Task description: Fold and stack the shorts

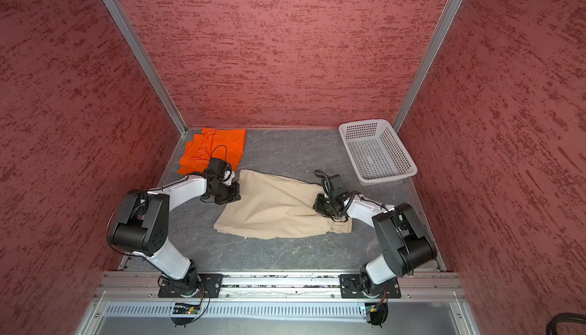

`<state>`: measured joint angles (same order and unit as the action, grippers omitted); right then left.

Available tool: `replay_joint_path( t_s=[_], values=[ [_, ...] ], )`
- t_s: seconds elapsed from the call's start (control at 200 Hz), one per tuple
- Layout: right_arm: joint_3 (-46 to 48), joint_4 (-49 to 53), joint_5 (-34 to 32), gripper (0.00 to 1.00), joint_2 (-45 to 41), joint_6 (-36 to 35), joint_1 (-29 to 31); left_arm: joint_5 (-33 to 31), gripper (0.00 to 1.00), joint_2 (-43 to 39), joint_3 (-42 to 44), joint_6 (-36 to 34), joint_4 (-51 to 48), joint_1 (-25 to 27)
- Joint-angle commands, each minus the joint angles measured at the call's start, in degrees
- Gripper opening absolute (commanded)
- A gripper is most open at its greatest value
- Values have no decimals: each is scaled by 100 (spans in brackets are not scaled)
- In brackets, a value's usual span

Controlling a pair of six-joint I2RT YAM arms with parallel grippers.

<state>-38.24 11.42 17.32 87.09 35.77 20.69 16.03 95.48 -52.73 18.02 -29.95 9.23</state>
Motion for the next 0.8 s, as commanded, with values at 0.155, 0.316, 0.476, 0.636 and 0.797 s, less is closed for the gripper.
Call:
replay_joint_path(
  t_s=[0.155,0.316,0.476,0.636,0.797],
  values=[
    [390,259,-714,36,-139,475,-222,-430,6,-62,220,382,-112,-237],
    [293,-325,-180,38,-343,642,-78,-509,13,-318,160,290,-234,-74],
    [-11,-122,-175,41,-1054,538,-119,-612,32,-1102,-34,265,-78,589],
    [-163,483,-301,45,-2037,295,-682,-509,46,-1227,-643,-176,214,1587],
    [-141,1118,-356,55,-2932,-19,-1598,-452,54,-781,-1278,-1235,698,2820]
  ],
)
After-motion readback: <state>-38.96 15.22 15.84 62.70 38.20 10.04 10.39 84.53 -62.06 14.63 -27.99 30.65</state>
